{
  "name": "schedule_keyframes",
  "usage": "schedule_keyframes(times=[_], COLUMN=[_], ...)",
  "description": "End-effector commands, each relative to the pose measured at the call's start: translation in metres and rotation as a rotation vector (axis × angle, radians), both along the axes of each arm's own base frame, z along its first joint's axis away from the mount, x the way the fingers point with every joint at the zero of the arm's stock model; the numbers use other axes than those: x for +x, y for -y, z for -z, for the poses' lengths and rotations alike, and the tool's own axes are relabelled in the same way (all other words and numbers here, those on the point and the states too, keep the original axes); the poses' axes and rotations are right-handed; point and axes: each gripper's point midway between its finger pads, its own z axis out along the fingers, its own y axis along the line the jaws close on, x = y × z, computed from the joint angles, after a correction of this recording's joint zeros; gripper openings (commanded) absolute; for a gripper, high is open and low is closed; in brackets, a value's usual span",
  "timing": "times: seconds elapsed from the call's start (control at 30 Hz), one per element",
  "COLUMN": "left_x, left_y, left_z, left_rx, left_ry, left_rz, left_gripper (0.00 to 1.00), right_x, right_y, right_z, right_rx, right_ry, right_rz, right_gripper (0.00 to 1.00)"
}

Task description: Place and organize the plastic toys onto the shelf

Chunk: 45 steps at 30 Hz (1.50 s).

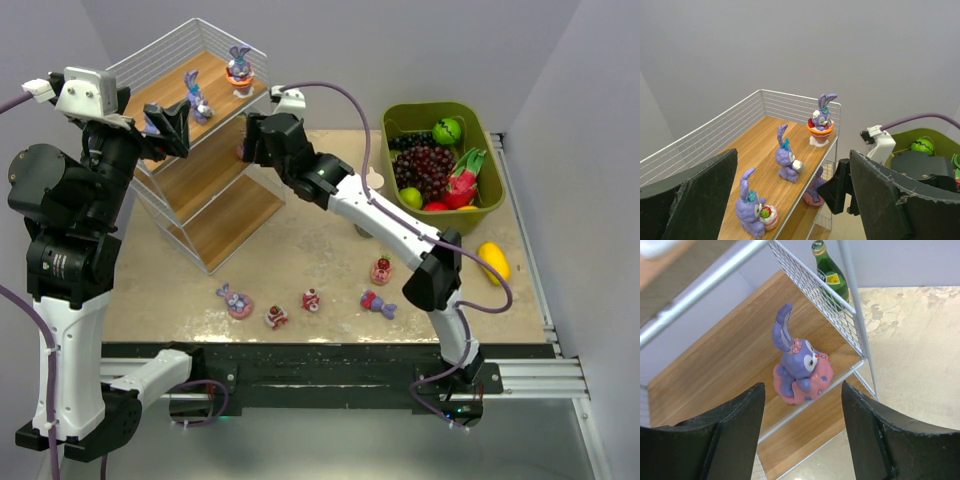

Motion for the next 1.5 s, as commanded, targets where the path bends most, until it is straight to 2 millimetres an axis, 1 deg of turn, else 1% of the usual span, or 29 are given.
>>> schedule_keyframes(times=[0.0,0.03,0.07,0.1,0.13,0.2,0.23,0.27,0.33,0.37,0.47,0.57,0.77,0.9,1.07,1.27,1.47], left_x=[-0.007,-0.008,-0.008,-0.009,-0.009,-0.009,-0.008,-0.008,-0.007,-0.008,-0.007,-0.006,-0.004,-0.003,-0.002,0.000,0.000], left_y=[0.002,0.003,0.005,0.005,0.006,0.007,0.007,0.008,0.008,0.008,0.008,0.008,0.008,0.008,0.008,0.008,0.008], left_z=[-0.007,-0.007,-0.007,-0.007,-0.008,-0.007,-0.006,-0.005,-0.005,-0.005,-0.003,-0.001,0.000,0.001,0.001,0.004,0.004], left_rx=[0.010,0.012,0.015,0.015,0.016,0.016,0.017,0.019,0.020,0.019,0.021,0.023,0.025,0.028,0.031,0.032,0.031], left_ry=[0.029,0.031,0.031,0.033,0.035,0.032,0.029,0.026,0.023,0.023,0.017,0.011,0.007,0.006,0.005,-0.001,-0.003], left_rz=[0.015,0.021,0.032,0.035,0.039,0.042,0.044,0.047,0.048,0.050,0.048,0.047,0.046,0.044,0.042,0.042,0.040], left_gripper=[0.97,0.97,0.97,0.97,0.97,0.98,0.98,0.98,0.98,0.98,0.98,0.98,0.98,0.98,0.98,0.98,0.98], right_x=[-0.021,-0.023,-0.025,-0.025,-0.023,-0.017,-0.012,-0.008,-0.003,-0.001,0.003,0.006,0.009,0.009,0.008,0.007,0.001], right_y=[0.019,0.020,0.026,0.026,0.028,0.027,0.027,0.024,0.021,0.020,0.015,0.011,0.003,-0.001,0.000,-0.001,-0.008], right_z=[-0.075,-0.073,-0.080,-0.081,-0.075,-0.065,-0.057,-0.047,-0.041,-0.038,-0.025,-0.012,0.001,0.002,0.001,0.006,0.010], right_rx=[0.123,0.134,0.151,0.165,0.162,0.182,0.192,0.198,0.231,0.232,0.232,0.230,0.212,0.218,0.222,0.223,0.225], right_ry=[0.116,0.117,0.122,0.115,0.102,0.066,0.038,0.013,-0.014,-0.021,-0.050,-0.076,-0.086,-0.084,-0.085,-0.098,-0.109], right_rz=[-0.019,-0.016,-0.012,-0.019,-0.016,-0.019,-0.043,-0.056,-0.090,-0.096,-0.120,-0.136,-0.165,-0.177,-0.176,-0.183,-0.200], right_gripper=[0.62,0.60,0.56,0.53,0.45,0.35,0.26,0.23,0.15,0.10,0.00,0.00,0.00,0.00,0.00,0.00,0.00])
